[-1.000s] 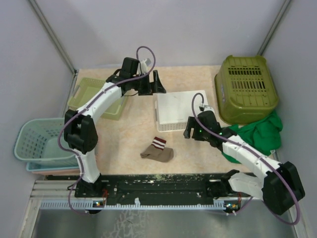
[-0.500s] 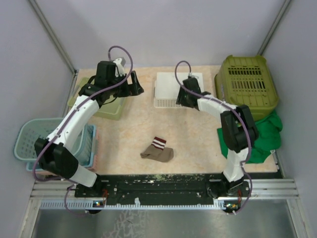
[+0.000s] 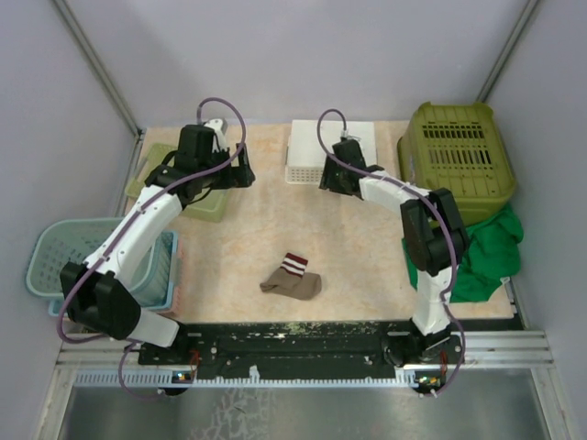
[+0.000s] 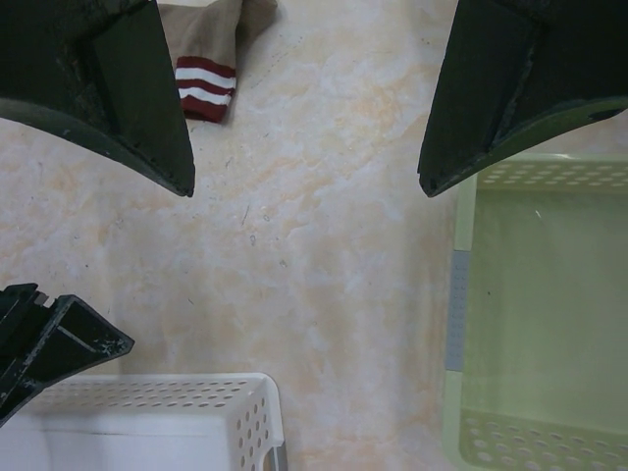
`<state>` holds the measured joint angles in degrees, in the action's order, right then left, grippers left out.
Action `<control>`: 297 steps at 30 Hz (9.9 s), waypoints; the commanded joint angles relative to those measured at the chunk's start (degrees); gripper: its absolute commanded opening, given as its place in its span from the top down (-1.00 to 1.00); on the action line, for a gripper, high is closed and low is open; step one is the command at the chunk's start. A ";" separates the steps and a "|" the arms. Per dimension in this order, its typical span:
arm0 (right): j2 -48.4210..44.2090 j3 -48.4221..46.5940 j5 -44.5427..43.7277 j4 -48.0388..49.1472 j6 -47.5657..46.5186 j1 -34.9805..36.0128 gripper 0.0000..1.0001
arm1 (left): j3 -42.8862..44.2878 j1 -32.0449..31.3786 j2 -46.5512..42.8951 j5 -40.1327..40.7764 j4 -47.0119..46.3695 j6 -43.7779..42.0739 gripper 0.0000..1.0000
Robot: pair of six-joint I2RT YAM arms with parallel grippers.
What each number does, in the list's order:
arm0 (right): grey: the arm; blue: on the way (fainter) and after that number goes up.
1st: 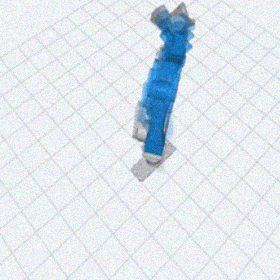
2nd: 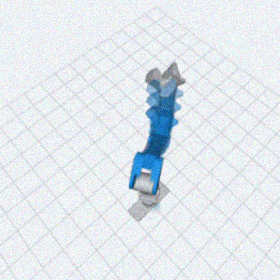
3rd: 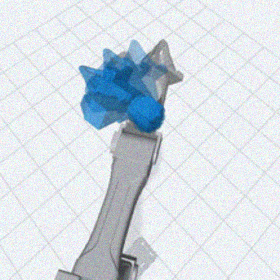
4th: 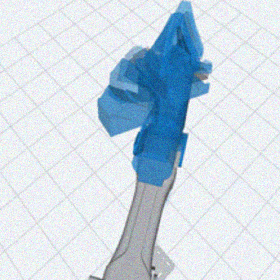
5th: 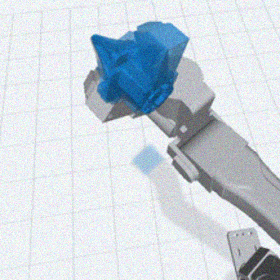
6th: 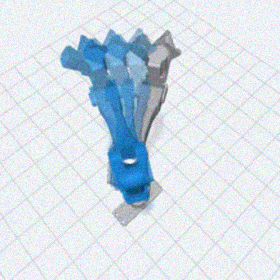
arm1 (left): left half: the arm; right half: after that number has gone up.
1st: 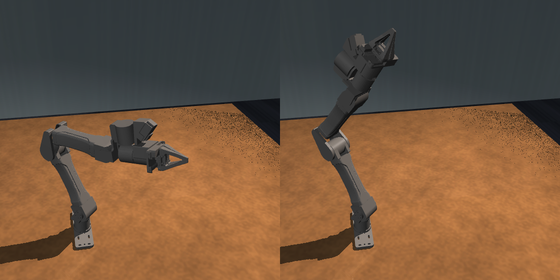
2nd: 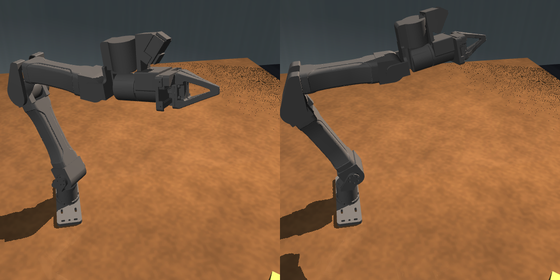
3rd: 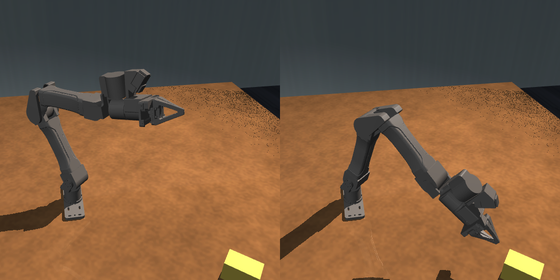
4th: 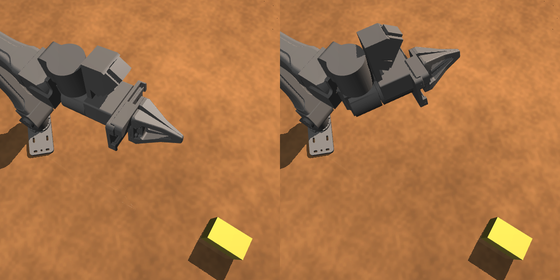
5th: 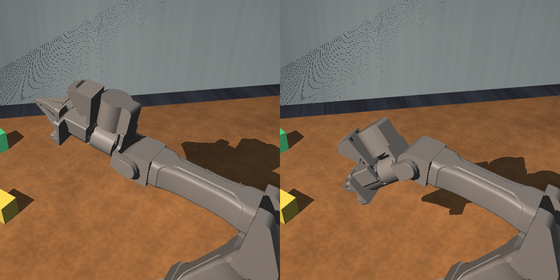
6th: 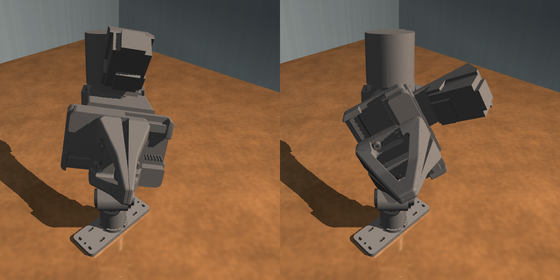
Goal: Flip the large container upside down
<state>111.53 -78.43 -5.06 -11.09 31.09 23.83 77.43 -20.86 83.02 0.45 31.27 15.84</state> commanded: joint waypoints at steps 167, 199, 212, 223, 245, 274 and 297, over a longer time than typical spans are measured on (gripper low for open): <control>-58.12 23.04 -3.48 -12.57 -7.03 -7.77 -0.51 | -1.12 15.48 8.39 -14.50 -5.04 10.32 -0.99; -55.46 32.75 13.20 -13.75 -0.90 -4.34 -0.51 | -12.17 4.79 16.19 -32.52 -21.54 24.31 -0.99; -61.10 32.96 13.54 -21.31 -7.35 -2.52 -0.49 | -6.28 -5.69 25.32 -44.97 -41.93 37.53 -0.99; -58.01 40.13 17.34 -19.08 -5.54 19.80 -0.36 | 4.74 -1.71 18.72 -32.55 -18.58 22.01 -0.99; -30.07 22.12 -7.84 -6.73 -8.91 7.90 -0.47 | 7.39 6.50 -12.04 9.65 17.76 6.90 -0.99; -22.73 24.52 11.21 5.32 -4.69 19.56 -0.44 | 2.02 15.01 -14.03 6.43 20.86 7.59 -0.99; -40.68 37.28 1.09 -22.62 -0.32 12.86 -0.50 | 0.10 15.30 -12.76 7.72 20.24 6.78 -0.99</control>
<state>74.96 -38.22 0.82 -26.00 28.56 36.93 78.30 -6.00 70.61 7.07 51.96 23.09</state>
